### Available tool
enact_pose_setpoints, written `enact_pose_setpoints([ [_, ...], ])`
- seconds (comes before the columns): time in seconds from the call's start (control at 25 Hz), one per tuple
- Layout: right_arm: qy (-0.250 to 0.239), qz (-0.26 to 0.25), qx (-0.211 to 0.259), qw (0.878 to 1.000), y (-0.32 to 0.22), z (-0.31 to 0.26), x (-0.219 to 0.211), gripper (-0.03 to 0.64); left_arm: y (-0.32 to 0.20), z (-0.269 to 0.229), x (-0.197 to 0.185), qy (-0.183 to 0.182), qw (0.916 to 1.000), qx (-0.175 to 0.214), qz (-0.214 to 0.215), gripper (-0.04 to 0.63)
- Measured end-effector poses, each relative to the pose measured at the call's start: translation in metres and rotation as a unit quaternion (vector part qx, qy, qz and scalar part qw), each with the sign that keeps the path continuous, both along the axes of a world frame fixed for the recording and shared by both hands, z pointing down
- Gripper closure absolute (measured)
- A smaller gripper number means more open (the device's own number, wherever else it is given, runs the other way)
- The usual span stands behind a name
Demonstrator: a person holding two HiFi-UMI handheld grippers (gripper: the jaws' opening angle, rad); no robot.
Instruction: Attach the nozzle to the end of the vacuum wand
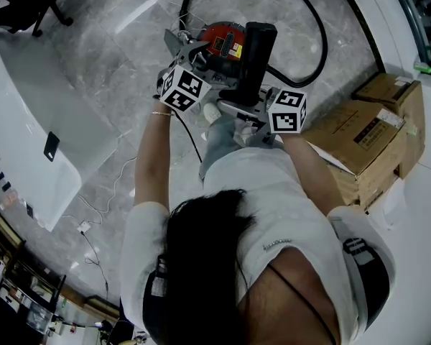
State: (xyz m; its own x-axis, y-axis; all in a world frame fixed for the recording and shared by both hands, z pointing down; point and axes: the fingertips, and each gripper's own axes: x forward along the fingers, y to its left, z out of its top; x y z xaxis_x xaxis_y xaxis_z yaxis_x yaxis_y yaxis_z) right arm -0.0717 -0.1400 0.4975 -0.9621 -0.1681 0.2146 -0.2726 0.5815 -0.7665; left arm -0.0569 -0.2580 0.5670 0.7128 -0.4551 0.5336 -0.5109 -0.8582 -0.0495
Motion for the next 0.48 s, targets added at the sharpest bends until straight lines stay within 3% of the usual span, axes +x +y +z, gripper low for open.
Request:
enact_pose_setpoints([
  [0.28,0.005,-0.012,-0.027,1.0,0.0022,-0.006,-0.0073,0.517,-0.0026,-0.002,-0.0054,0.005,0.9998,-0.009,-0.015,0.423],
  [0.48,0.048,-0.029,-0.042,0.998,0.0068,-0.0088,-0.0084,0.526,-0.0012,-0.0012,-0.0055,0.003,0.9997,-0.011,-0.022,0.423],
])
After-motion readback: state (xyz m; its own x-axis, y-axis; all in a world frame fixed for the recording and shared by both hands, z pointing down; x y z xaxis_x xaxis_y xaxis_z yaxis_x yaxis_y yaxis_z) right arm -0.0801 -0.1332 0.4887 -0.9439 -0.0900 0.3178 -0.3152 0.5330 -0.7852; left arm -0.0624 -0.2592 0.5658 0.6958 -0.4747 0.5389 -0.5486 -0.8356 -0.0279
